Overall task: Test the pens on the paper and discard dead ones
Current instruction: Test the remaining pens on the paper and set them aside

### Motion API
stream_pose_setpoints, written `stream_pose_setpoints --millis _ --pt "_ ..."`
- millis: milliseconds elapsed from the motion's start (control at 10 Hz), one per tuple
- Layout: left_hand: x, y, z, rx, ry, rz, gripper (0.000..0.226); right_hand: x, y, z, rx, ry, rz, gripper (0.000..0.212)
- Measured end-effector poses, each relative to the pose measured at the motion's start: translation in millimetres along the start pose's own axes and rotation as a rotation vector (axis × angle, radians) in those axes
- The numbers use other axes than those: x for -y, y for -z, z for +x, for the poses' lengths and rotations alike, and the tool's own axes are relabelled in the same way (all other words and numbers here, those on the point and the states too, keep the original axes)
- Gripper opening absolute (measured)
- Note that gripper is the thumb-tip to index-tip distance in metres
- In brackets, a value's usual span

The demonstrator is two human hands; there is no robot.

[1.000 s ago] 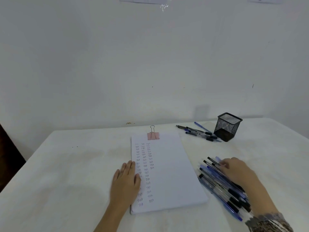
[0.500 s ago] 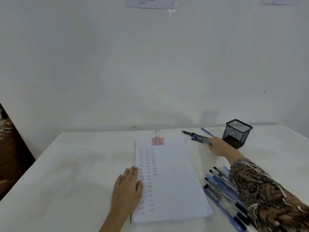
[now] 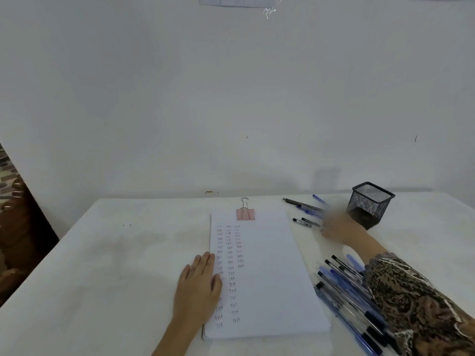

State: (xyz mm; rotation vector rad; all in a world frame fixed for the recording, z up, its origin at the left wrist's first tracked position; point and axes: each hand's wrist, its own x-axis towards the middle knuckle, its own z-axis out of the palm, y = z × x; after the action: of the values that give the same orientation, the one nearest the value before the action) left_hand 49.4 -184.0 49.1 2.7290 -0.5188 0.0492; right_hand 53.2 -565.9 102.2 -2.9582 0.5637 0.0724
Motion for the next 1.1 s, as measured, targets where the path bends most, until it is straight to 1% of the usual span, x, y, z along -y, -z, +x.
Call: stream_pose_setpoints --millis 100,200,300,400,500,600,700,800,900,1000,1100 --pt "0 1 -1 0.002 -0.002 0.000 0.097 9 11 -4 -0.118 0.033 0.117 0.014" --pt "-2 2 0 0.001 -0.005 -0.004 0.098 42 35 -20 -0.192 -0.016 0.845 0.018" --pt "-2 2 -1 -0.003 -0.013 0.011 0.098 88 51 -49 0.083 -0.036 1.786 0.055" --pt "-2 3 -2 0.015 -0.013 0.002 0.096 132 30 -71 0.169 0.019 2.272 0.064" --pt "-3 7 -2 0.028 -0.015 -0.030 0.065 166 -5 -89 0.156 -0.064 2.523 0.055" --pt "-3 9 -3 0.029 -0.020 -0.047 0.054 181 -34 -99 0.114 -0.105 2.696 0.048" --pt "-2 8 -3 0.027 -0.031 -0.042 0.054 184 -41 -99 0.097 -0.132 2.735 0.055" --pt "-1 7 -2 0.028 -0.035 -0.042 0.054 185 -41 -91 0.086 -0.137 2.565 0.039" --pt "-1 7 -2 0.028 -0.034 -0.035 0.054 186 -48 -84 0.108 -0.128 2.418 0.054" --pt "-1 7 -2 0.033 -0.038 -0.013 0.054 184 -48 -85 0.114 -0.131 2.213 0.067" --pt "-1 7 -2 0.042 -0.030 0.008 0.062 187 -47 -88 0.073 -0.103 2.129 0.031"
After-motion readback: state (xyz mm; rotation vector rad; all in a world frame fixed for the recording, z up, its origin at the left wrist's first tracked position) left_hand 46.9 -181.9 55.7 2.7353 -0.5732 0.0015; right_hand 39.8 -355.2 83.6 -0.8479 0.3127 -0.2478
